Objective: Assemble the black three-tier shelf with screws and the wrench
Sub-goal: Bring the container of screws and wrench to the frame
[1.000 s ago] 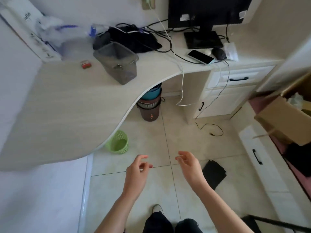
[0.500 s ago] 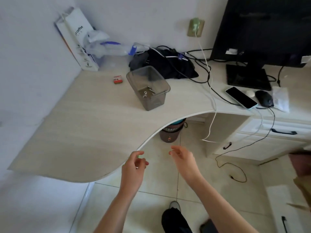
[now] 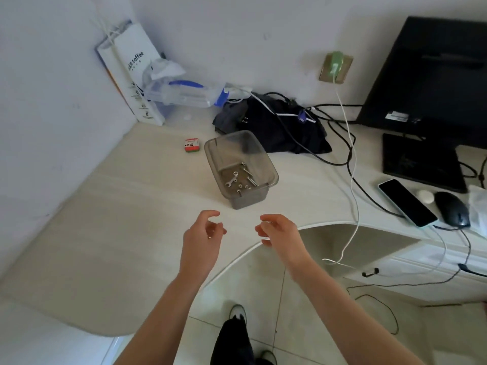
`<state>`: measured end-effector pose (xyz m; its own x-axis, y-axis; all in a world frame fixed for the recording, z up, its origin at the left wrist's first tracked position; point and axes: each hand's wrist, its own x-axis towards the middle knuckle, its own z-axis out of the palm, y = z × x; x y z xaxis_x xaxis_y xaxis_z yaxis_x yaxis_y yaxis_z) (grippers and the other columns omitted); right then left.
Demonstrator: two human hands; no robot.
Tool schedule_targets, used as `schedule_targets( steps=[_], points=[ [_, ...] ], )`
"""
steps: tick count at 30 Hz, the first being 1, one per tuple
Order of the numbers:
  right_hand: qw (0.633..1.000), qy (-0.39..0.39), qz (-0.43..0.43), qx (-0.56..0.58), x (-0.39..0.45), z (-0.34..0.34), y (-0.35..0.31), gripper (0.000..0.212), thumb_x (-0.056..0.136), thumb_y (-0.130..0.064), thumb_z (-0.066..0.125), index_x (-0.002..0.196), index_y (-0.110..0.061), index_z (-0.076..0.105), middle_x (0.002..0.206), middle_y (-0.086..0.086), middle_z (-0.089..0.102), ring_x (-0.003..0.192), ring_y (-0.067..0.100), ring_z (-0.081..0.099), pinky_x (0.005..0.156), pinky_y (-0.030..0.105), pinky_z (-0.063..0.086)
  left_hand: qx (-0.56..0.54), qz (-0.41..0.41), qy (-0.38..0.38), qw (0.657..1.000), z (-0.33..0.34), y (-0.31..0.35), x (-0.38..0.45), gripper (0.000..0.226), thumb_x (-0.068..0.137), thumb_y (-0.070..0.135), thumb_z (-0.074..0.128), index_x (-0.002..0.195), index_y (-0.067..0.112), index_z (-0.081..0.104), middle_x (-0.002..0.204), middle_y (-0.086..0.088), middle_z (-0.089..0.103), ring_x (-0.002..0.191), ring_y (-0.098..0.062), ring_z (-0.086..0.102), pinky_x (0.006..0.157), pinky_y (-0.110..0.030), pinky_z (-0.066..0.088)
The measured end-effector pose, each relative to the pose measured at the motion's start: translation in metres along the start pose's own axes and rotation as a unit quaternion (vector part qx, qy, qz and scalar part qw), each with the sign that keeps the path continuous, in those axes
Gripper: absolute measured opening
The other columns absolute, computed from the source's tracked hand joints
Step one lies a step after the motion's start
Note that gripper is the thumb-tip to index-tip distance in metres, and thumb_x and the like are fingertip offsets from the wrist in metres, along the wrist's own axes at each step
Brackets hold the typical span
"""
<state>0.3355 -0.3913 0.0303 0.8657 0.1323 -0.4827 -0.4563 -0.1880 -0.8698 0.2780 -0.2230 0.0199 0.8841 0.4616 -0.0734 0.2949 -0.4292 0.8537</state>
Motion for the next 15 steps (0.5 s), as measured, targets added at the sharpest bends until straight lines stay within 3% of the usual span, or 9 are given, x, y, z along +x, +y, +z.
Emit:
schedule_targets(
  steps=[3,6,12,15],
  points=[
    [0.986,-0.013,0.089,0.139,0.024,0.007,-0.012,0.016,0.098,-0.01,0.053,0.112,-0.006,0.06,0.089,0.009,0.069,0.085,0.022,0.067,0.079,0.035,0.056,0.043,0.023,0.001,0.999,-0.001,0.007,0.043,0.021,0.097,0.014,0.061,0.115,0.025,0.061,0.085,0.004,0.073,0.081,-0.015,0.068,0.078,-0.03,0.051],
    [0.949,-0.01,0.185,0.254,0.044,0.016,-0.024,0.006,0.097,-0.008,0.055,0.099,-0.002,0.057,0.089,0.017,0.065,0.079,0.03,0.066,0.073,0.038,0.057,0.104,0.062,-0.014,0.993,-0.002,0.018,0.085,0.023,0.097,0.019,0.062,0.12,0.021,0.061,0.089,0.005,0.07,0.081,-0.016,0.064,0.074,-0.027,0.045],
    [0.913,-0.004,0.266,0.308,0.074,0.03,-0.036,0.013,0.097,-0.012,0.059,0.098,-0.002,0.05,0.098,0.022,0.055,0.076,0.038,0.062,0.074,0.045,0.055,0.214,0.161,-0.065,0.961,0.001,0.044,0.165,0.027,0.099,0.019,0.058,0.126,0.016,0.059,0.101,0.001,0.07,0.101,-0.021,0.058,0.082,-0.037,0.049],
    [0.902,0.0,0.287,0.322,0.083,0.032,-0.038,0.018,0.096,-0.013,0.061,0.103,-0.002,0.048,0.105,0.024,0.055,0.081,0.04,0.063,0.073,0.047,0.057,0.27,0.178,-0.084,0.943,0.005,0.048,0.196,0.032,0.099,0.019,0.057,0.131,0.013,0.056,0.121,-0.006,0.064,0.118,-0.026,0.051,0.092,-0.037,0.045]
  ],
)
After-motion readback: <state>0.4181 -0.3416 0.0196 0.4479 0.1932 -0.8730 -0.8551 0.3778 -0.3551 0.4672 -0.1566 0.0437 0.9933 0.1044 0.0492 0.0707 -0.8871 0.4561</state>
